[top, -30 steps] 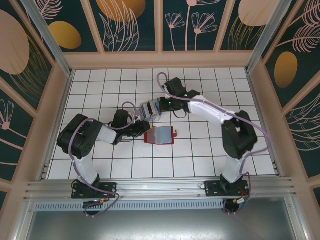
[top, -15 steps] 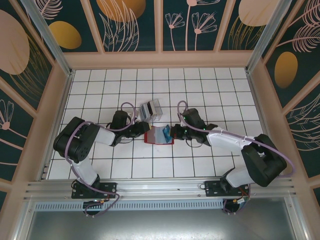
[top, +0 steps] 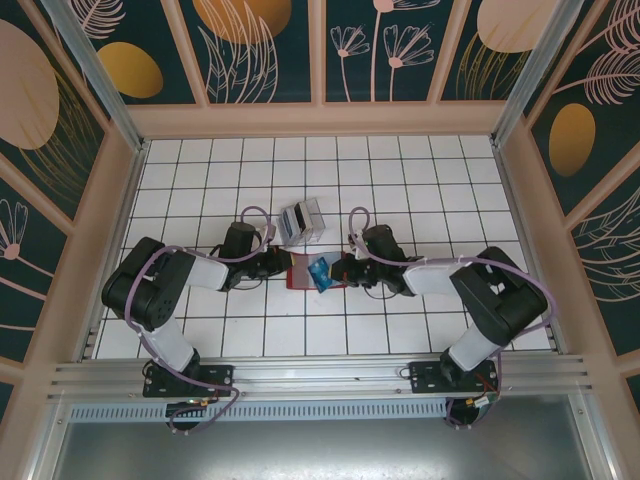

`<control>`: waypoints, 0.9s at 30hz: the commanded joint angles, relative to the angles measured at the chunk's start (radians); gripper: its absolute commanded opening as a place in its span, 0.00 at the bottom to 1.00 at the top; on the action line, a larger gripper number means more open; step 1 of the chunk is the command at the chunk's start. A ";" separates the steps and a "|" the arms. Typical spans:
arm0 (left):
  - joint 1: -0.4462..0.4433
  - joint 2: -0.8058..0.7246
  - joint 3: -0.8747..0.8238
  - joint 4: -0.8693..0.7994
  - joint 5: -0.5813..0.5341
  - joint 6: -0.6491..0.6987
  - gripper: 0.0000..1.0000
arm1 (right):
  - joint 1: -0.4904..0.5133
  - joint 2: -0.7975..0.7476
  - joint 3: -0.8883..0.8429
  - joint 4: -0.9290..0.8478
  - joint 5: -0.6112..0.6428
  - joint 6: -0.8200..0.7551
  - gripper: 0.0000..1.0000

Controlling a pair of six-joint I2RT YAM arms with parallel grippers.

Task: Put the credit cards into the card holder
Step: Insert the credit card into the card slot.

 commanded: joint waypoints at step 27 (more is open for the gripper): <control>0.007 0.040 -0.058 -0.074 -0.054 -0.016 0.06 | -0.079 0.107 0.022 0.109 -0.110 0.021 0.00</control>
